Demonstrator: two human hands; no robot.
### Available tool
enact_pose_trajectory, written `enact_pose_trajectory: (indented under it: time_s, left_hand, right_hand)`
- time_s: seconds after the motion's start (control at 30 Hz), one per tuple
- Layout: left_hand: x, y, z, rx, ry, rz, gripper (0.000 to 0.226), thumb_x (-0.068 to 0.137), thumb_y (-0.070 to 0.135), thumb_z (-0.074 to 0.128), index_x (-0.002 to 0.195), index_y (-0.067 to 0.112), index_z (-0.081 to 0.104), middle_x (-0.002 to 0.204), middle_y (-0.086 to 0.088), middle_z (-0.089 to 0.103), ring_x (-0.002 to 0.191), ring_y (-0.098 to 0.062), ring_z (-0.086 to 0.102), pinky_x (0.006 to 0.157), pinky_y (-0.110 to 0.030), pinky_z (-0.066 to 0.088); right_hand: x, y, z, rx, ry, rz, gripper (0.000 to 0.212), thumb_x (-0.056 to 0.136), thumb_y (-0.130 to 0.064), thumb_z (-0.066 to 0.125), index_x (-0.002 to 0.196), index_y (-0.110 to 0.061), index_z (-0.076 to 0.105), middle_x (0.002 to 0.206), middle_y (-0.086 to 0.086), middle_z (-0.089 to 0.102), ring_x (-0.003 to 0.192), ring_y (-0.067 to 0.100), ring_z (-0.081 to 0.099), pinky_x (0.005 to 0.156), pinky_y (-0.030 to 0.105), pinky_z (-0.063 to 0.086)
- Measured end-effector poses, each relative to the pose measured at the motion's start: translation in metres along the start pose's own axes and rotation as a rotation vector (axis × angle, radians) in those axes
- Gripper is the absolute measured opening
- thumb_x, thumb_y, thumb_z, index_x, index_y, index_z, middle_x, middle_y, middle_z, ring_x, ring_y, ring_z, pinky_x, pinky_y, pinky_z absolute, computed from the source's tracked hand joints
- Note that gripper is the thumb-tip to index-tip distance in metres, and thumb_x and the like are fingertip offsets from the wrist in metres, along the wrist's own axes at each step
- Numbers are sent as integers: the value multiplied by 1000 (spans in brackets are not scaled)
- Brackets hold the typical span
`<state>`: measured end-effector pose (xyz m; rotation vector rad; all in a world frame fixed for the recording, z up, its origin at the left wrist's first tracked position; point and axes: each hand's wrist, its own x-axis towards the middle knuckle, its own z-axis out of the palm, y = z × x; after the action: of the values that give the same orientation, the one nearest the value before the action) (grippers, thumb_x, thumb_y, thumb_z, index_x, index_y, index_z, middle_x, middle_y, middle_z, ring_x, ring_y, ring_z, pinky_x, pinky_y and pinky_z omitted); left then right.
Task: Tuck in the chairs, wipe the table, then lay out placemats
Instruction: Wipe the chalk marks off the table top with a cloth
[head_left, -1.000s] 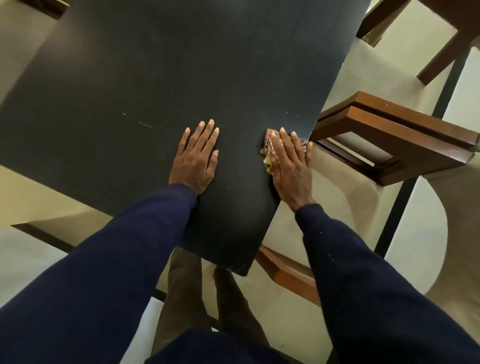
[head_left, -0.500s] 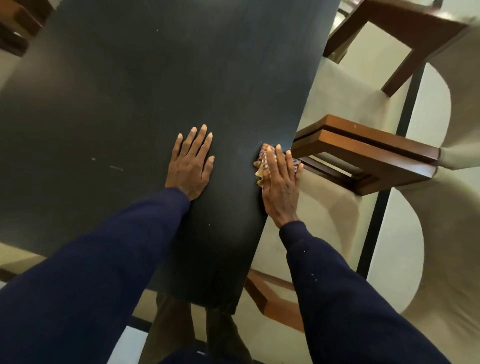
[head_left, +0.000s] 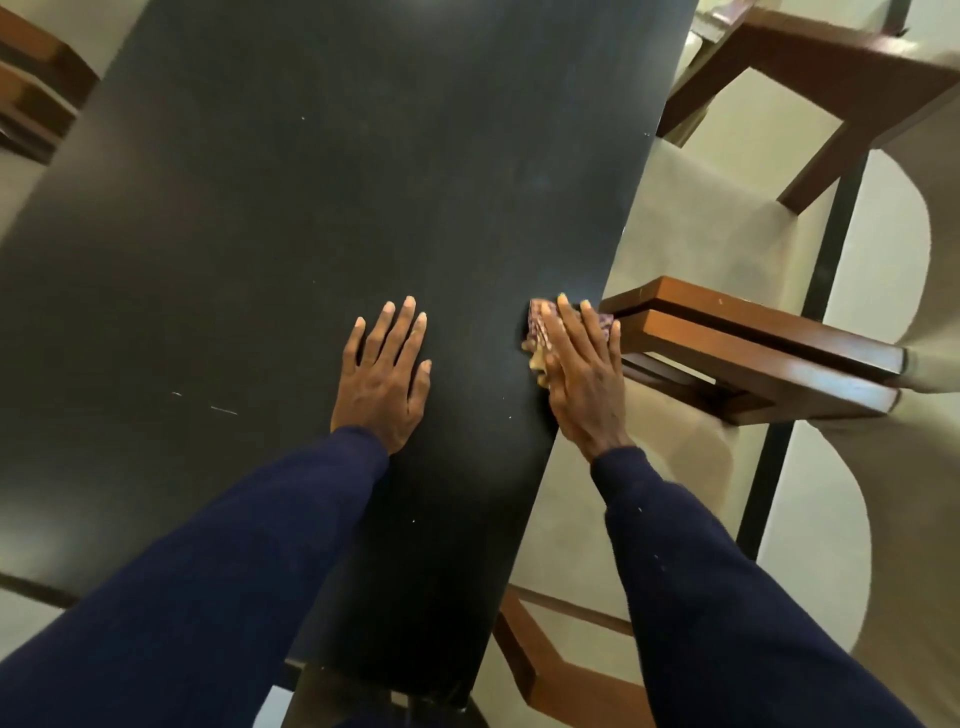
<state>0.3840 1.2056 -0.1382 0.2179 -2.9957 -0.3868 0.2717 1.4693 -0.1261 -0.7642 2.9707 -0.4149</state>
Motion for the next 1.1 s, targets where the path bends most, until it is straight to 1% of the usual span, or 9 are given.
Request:
enact_pose_trajectory:
  time_s: [0.13, 0.23, 0.37, 0.5, 0.63, 0.77, 0.87, 0.97, 1.1]
  left_hand:
    - [-1, 1, 1, -4, 0, -4, 58, 111, 33, 38, 166, 14, 33, 176, -5, 23, 163, -25, 20, 130, -55, 20]
    - [-1, 0, 1, -6, 5, -1, 58, 111, 33, 39, 166, 13, 33, 176, -5, 24, 163, -25, 21, 130, -55, 20]
    - [0, 1, 2, -21, 7, -3, 59, 110, 33, 39, 166, 14, 34, 175, -5, 24, 163, -26, 21, 130, -55, 20]
    - [1, 1, 3, -12, -3, -10, 59, 111, 33, 39, 166, 14, 33, 176, -4, 23, 163, -25, 21, 130, -55, 19]
    - [0, 1, 3, -7, -12, -12, 59, 111, 34, 37, 166, 14, 33, 176, -4, 23, 163, -24, 20, 130, -55, 20]
    - [0, -1, 3, 2, -17, -9, 59, 110, 34, 37, 166, 15, 32, 176, -4, 22, 163, -25, 20, 130, -55, 19]
    - [1, -1, 4, -15, -13, -9, 60, 110, 34, 37, 166, 15, 32, 176, -4, 22, 163, -25, 20, 130, -55, 20]
    - [0, 2, 5, -16, -1, -12, 59, 111, 34, 38, 166, 14, 33, 176, -4, 23, 163, -25, 21, 130, -55, 21]
    - [0, 1, 4, -20, -8, -17, 59, 111, 33, 39, 166, 14, 33, 176, -4, 23, 163, -24, 20, 129, -55, 22]
  right_hand:
    - [46, -27, 10, -28, -8, -4, 72, 100, -28, 50, 169, -21, 28, 176, 8, 24, 165, 34, 13, 132, 64, 5]
    - [15, -37, 13, -2, -66, -207, 77, 101, -34, 62, 169, -22, 28, 177, 7, 21, 166, 32, 9, 132, 64, 7]
    - [-34, -4, 0, -29, -159, -389, 75, 101, -42, 53, 169, -24, 28, 178, 5, 19, 166, 30, 8, 131, 65, 9]
    - [7, 23, -7, -22, -71, -190, 66, 107, -33, 46, 169, -21, 27, 178, 7, 20, 166, 31, 9, 130, 67, 12]
    - [69, 0, 6, -39, 11, 2, 72, 105, -25, 55, 170, -22, 24, 177, 8, 23, 165, 33, 13, 132, 64, 9]
    - [45, -26, 8, -9, -61, -220, 76, 102, -31, 57, 170, -22, 26, 177, 7, 20, 165, 31, 10, 131, 64, 7]
    - [1, -5, -1, -6, -113, -340, 72, 102, -34, 55, 168, -21, 30, 177, 5, 21, 166, 29, 8, 132, 63, 8]
    - [-6, 22, -7, -20, -60, -193, 66, 106, -29, 52, 168, -19, 31, 177, 6, 22, 166, 29, 9, 131, 65, 12]
    - [58, 20, -3, -46, 9, 39, 72, 105, -19, 54, 170, -21, 23, 178, 7, 19, 165, 31, 9, 131, 64, 10]
